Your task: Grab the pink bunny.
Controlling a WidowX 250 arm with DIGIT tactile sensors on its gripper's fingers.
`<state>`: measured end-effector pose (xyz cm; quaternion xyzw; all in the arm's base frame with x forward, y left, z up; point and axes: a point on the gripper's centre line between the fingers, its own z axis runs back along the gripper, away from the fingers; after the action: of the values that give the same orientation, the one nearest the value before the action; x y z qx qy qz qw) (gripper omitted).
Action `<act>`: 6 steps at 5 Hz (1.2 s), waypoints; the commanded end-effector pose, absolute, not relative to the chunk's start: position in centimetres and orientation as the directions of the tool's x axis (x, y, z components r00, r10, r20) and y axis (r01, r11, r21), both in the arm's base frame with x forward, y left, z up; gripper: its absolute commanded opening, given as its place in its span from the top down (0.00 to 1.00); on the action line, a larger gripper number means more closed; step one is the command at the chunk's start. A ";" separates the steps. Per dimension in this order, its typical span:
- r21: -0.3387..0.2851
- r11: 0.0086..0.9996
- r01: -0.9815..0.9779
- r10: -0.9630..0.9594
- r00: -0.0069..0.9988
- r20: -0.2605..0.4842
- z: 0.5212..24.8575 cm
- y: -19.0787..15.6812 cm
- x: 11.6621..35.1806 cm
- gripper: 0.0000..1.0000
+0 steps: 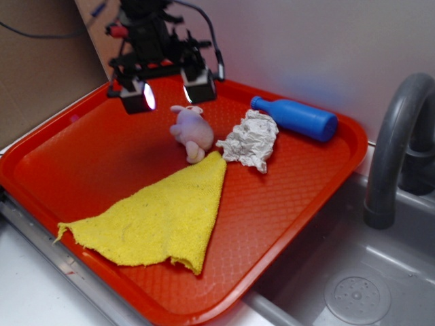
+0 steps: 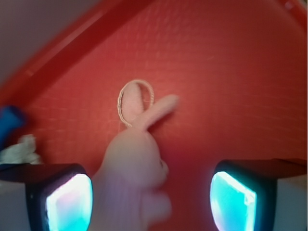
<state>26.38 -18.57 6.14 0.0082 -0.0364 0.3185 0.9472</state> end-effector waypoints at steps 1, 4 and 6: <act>-0.027 0.853 -0.521 0.522 0.849 0.087 4.6 -19.9 27.8 0.00; -0.033 0.870 -0.491 0.491 0.863 0.121 6.8 -19.8 26.8 1.00; -0.213 0.930 -0.300 0.327 0.939 0.103 14.9 -14.4 26.0 1.00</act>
<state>25.40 -14.92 13.62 -0.0803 -0.0371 0.1602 0.9831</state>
